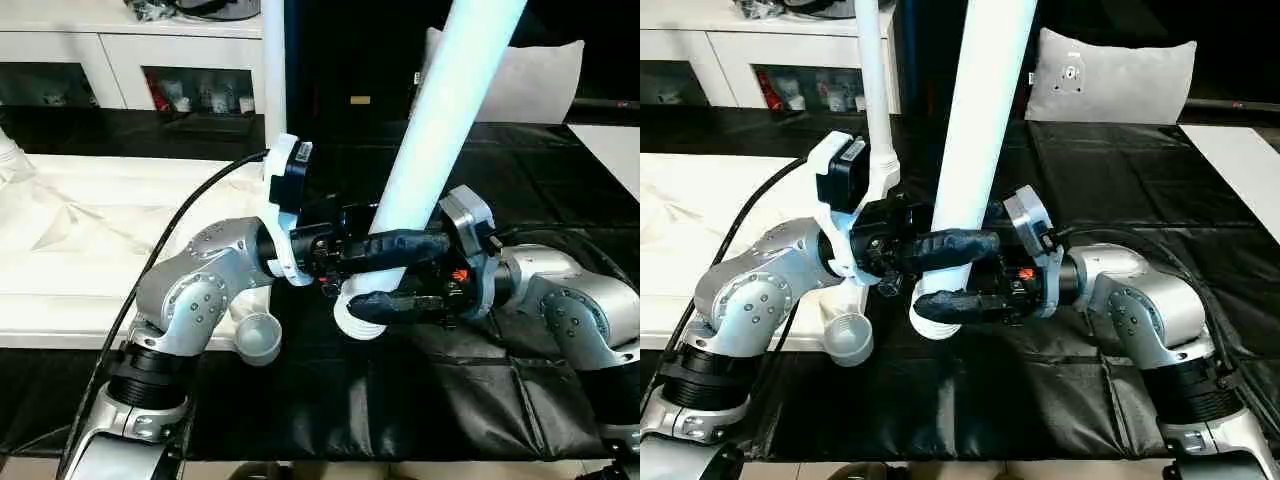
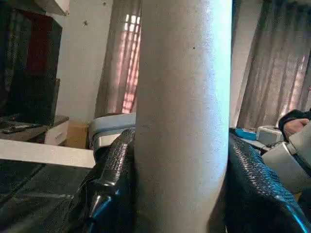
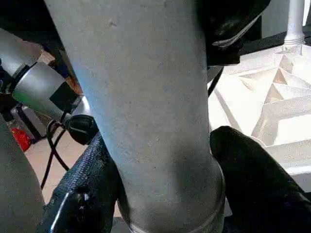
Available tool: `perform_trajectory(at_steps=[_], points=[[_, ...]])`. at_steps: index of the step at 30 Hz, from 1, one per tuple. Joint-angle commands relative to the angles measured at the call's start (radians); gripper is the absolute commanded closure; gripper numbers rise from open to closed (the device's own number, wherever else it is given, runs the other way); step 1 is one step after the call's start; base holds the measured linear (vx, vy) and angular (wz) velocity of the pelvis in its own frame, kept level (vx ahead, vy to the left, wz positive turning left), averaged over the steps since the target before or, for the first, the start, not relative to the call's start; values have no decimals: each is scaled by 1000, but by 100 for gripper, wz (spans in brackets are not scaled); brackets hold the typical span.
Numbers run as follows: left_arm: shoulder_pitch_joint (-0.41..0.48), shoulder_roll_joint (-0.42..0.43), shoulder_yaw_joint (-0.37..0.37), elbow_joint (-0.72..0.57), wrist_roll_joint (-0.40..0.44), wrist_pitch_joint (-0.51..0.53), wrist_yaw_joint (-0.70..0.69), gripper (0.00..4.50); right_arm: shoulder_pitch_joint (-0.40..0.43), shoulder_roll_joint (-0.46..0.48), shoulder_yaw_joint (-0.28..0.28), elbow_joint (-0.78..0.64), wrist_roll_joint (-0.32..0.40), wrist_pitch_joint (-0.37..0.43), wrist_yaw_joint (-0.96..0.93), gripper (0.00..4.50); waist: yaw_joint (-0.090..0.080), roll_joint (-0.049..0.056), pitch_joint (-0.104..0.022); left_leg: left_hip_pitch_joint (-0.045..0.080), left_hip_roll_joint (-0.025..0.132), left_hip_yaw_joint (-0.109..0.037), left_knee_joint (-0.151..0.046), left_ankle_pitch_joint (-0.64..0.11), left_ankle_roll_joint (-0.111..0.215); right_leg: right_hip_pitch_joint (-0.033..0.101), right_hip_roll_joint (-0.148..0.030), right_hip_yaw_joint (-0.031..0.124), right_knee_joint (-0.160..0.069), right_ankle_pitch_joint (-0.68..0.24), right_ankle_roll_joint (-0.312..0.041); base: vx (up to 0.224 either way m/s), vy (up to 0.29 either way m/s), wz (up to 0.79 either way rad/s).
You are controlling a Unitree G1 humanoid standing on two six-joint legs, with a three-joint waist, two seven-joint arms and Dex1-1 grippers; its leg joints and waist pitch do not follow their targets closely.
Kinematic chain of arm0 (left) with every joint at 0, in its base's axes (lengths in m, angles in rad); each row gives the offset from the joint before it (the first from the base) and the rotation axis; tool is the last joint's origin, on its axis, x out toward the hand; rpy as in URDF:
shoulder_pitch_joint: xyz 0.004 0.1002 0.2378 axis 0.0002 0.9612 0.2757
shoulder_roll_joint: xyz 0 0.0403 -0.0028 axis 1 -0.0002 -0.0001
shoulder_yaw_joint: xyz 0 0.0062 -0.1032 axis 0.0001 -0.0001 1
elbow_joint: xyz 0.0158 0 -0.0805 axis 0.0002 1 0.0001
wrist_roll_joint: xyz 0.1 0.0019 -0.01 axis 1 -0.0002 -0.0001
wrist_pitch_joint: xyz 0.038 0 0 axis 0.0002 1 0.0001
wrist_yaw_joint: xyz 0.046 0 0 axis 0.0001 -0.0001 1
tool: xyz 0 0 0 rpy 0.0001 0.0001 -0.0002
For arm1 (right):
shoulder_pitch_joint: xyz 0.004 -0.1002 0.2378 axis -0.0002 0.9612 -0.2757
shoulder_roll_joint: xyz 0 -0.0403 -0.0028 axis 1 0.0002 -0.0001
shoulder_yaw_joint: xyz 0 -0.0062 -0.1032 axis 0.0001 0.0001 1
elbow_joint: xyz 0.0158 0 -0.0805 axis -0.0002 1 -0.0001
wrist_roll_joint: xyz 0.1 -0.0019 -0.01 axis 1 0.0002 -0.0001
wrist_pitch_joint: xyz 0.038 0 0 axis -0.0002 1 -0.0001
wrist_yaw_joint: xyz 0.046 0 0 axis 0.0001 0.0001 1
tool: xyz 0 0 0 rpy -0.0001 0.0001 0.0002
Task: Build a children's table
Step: Pick table leg
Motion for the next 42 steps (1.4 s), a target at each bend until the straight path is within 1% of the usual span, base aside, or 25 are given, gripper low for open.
perform_trajectory(at_steps=[1, 6, 7, 9, 10, 12, 13, 15, 16, 18, 19, 21, 22, 23, 25, 27, 28, 30, 31, 34, 35, 38, 39, 40, 42], points=[[-3, -1, -27, 12, 49, -37, -10, 253, 19, 16, -6, -2, 20, 5, 2, 191, 2, -8, -62, 32, 178, -84, -100, -214, -85, 34, -140, 77, -55, -56, -322, 0, 0, 0], [8, -9, -26, 16, 70, -60, 10, 253, 40, 26, -6, -12, 18, 6, -6, 194, 3, -9, -64, 31, 179, -84, -100, -190, -74, 35, -140, 76, -51, -44, -318, 0, 0, 0], [10, -14, -22, 23, 84, -77, 22, 253, 49, 28, -5, -15, 14, 4, -11, 194, 1, -21, -63, 31, 179, -81, -100, -189, -66, 34, -140, 77, -56, -54, -317, 0, 0, 0], [16, -37, -7, 46, 132, -133, 85, 253, 72, 37, -7, -21, 7, 2, -32, 194, 5, -25, -61, 29, 181, -80, -96, -188, -58, 34, -149, 80, -61, -88, -313, 0, 0, 0], [19, -41, 0, 45, 120, -122, 91, 253, 77, 40, -8, -24, 8, 3, -38, 195, 7, -22, -61, 29, 182, -80, -95, -187, -58, 34, -151, 81, -60, -95, -311, 0, 0, 0], [24, -43, 11, 42, 106, -112, 93, 197, 83, 44, -8, -29, 8, 5, -46, 196, 7, -22, -63, 31, 182, -81, -98, -176, -62, 32, -142, 76, -55, -92, -304, 0, 0, 0], [34, -44, 21, 41, 108, -124, 102, 184, 94, 54, -8, -28, -2, -4, -57, 197, 5, -17, -62, 31, 182, -81, -100, -183, -67, 29, -139, 76, -54, -87, -302, 0, 0, 0], [37, -44, 23, 40, 112, -131, 105, 164, 98, 58, -8, -27, -8, -9, -62, 197, 3, -20, -62, 31, 180, -80, -101, -191, -67, 29, -140, 77, -55, -82, -302, 0, 0, 0], [39, -41, 26, 37, 118, -137, 108, 148, 99, 63, -8, -25, -16, -16, -72, 197, 6, -13, -62, 31, 179, -81, -98, -187, -70, 29, -145, 79, -56, -80, -303, 0, 0, 0], [41, -44, 32, 44, 146, -164, 130, 139, 101, 85, -16, -9, -44, -52, -109, 197, 2, -15, -62, 31, 181, -80, -102, -204, -84, 27, -140, 78, -58, -84, -298, 0, 0, 0], [43, -43, 34, 44, 156, -174, 138, 139, 102, 95, -20, -5, -52, -63, -124, 197, 2, -7, -61, 33, 180, -81, -103, -221, -96, 25, -139, 78, -59, -88, -299, 0, 0, 0], [48, -47, 36, 44, 184, -192, 172, 128, 99, 127, -35, 16, -85, -94, -193, 198, 1, -6, -60, 33, 179, -82, -104, -240, -108, 25, -140, 79, -60, -96, -297, 0, 0, 0], [51, -64, 49, 47, 210, -218, 228, 125, 89, 167, -47, 49, -140, -141, -288, 198, 0, 1, -60, 33, 179, -83, -106, -250, -127, 21, -138, 79, -59, -98, -293, 0, 0, 0], [51, -67, 51, 48, 213, -221, 236, 122, 88, 172, -48, 53, -146, -147, -299, 198, -3, -3, -59, 32, 181, -83, -108, -260, -135, 20, -138, 80, -61, -101, -293, 0, 0, 0], [47, -117, 74, 76, 282, -325, 332, 122, 73, 215, -53, 97, -213, -199, -407, 198, -4, -5, -60, 32, 178, -86, -103, -274, -144, 24, -146, 82, -64, -121, -289, 0, 0, 0], [49, -132, 79, 80, 302, -340, 372, 122, 70, 236, -52, 110, -240, -228, -443, 198, -1, -6, -60, 33, 181, -85, -102, -272, -141, 24, -148, 84, -66, -121, -285, 0, 0, 0], [52, -143, 66, 87, 370, -374, 442, 122, 59, 272, -51, 129, -281, -257, -516, 198, 0, -6, -61, 32, 183, -87, -107, -261, -138, 24, -142, 82, -63, -99, -276, 0, 0, 0], [54, -147, 56, 89, 404, -393, 468, 122, 55, 287, -45, 135, -303, -270, -549, 198, -6, -7, -63, 33, 182, -87, -112, -254, -137, 23, -135, 78, -58, -67, -265, 0, 0, 0], [52, -169, 43, 104, 466, -424, 541, 122, 53, 322, -41, 142, -330, -295, -600, 198, -8, -9, -61, 32, 184, -84, -112, -246, -130, 22, -137, 81, -59, -49, -265, 0, 0, 0], [43, -213, 40, 137, 527, -459, 648, 122, 53, 368, -39, 155, -363, -341, -661, 198, -7, -8, -64, 30, 183, -84, -108, -221, -110, 27, -141, 80, -58, -9, -269, 0, 0, 0], [39, -235, 41, 156, 555, -482, 693, 151, 54, 390, -41, 162, -378, -367, -690, 198, -8, -10, -64, 30, 184, -82, -108, -219, -106, 26, -141, 81, -59, -5, -270, 0, 0, 0], [31, -264, 26, 195, 624, -527, 769, 158, 60, 420, -33, 174, -413, -415, -733, 198, -7, -3, -66, 32, 185, -85, -112, -230, -113, 26, -137, 78, -57, 6, -262, 0, 0, 0], [30, -268, 24, 199, 645, -542, 791, 163, 62, 425, -27, 176, -423, -424, -741, 198, -9, -4, -65, 31, 185, -86, -114, -234, -114, 27, -133, 76, -56, 18, -255, 0, 0, 0], [30, -273, 27, 200, 661, -551, 817, 178, 64, 431, -24, 179, -434, -432, -756, 198, -11, 3, -65, 31, 183, -87, -116, -240, -123, 25, -130, 75, -55, 34, -249, 0, 0, 0], [28, -277, 29, 205, 691, -569, 856, 199, 63, 444, -25, 189, -454, -448, -789, 198, -12, 8, -66, 32, 182, -88, -115, -247, -127, 26, -132, 76, -54, 47, -248, 0, 0, 0]])
